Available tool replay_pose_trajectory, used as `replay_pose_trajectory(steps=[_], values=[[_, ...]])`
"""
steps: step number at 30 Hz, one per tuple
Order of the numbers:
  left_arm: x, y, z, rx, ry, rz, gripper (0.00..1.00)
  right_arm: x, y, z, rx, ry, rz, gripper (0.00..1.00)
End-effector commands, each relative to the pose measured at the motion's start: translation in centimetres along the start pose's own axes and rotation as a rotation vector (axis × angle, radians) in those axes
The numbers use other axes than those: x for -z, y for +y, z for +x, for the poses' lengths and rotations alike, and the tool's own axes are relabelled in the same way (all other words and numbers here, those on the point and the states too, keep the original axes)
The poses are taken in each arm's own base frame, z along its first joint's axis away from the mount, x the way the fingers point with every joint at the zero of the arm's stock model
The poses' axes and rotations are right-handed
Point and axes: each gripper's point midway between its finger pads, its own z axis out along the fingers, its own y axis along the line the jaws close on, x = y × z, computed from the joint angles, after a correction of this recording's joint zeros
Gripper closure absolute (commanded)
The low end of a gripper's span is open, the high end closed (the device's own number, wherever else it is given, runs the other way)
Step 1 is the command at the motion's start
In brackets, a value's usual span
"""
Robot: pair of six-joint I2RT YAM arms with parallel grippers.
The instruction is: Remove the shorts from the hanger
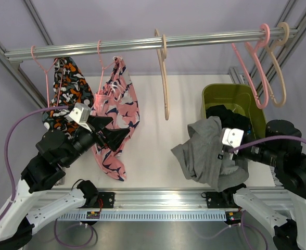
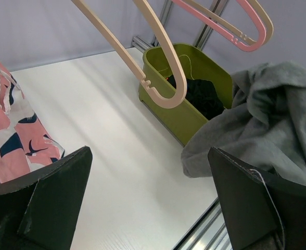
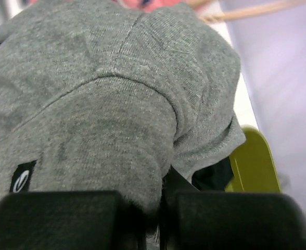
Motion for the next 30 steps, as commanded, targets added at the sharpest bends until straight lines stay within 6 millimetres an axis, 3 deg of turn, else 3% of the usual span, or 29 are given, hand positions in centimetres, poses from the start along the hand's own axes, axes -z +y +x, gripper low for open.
replay_pose_trajectory(steps=[1, 3, 8, 10, 14, 16, 17, 18, 19, 21, 22, 24, 27, 30], values=[[0.6, -1.4, -2.4, -0.018, -0.067, 0.061, 0.01, 1.1, -6.7, -0.6, -0.089, 0.016, 0.328, 1.0], [0.6, -1.4, -2.3, -0.021, -0.06, 0.06, 0.01, 1.2, -8.9, -0.5, -0.145, 0.02, 0.42, 1.0], [0.9, -1.8, -2.0, -0.027, -0.051, 0.091, 0.01, 3.8, -15.5, 0.1, -0.268, 0.026, 0.743, 1.0], [1.0, -1.9, -1.9, -0.025, -0.054, 0.102, 0.01, 3.8, -17.6, 1.0, -0.319, 0.051, 0.798, 1.0], [1.0, -2.2, -1.3, -0.016, -0.039, 0.118, 0.01, 3.5, -21.4, 5.2, -0.457, 0.145, 0.889, 1.0], [1.1, -2.1, -0.8, -0.013, -0.019, 0.119, 0.01, 3.1, -22.5, 9.5, -0.527, 0.262, 0.969, 1.0], [1.3, -2.1, -0.8, -0.012, -0.017, 0.116, 0.01, 2.9, -23.1, 10.4, -0.515, 0.276, 0.994, 1.0], [1.3, -2.1, -0.7, -0.01, -0.015, 0.116, 0.01, 2.6, -23.3, 11.3, -0.506, 0.29, 1.007, 1.0], [1.4, -2.0, -0.6, -0.008, -0.013, 0.113, 0.01, 1.7, -22.6, 13.9, -0.529, 0.345, 1.016, 1.0], [1.7, -1.8, -0.3, -0.008, -0.014, 0.11, 0.01, 0.9, -22.4, 15.1, -0.504, 0.355, 1.013, 1.0], [1.8, -1.8, -0.2, -0.008, -0.012, 0.11, 0.01, -0.2, -21.3, 17.0, -0.521, 0.389, 0.984, 1.0], [2.0, -1.6, 0.1, -0.007, -0.013, 0.107, 0.01, -1.3, -20.9, 18.7, -0.518, 0.419, 0.967, 1.0], [1.9, -1.6, 0.4, -0.002, -0.014, 0.109, 0.01, -3.3, -19.2, 24.2, -0.533, 0.561, 0.938, 1.0], [1.7, -1.7, 0.6, 0.002, -0.01, 0.116, 0.01, -5.1, -17.6, 28.3, -0.553, 0.679, 0.885, 1.0]])
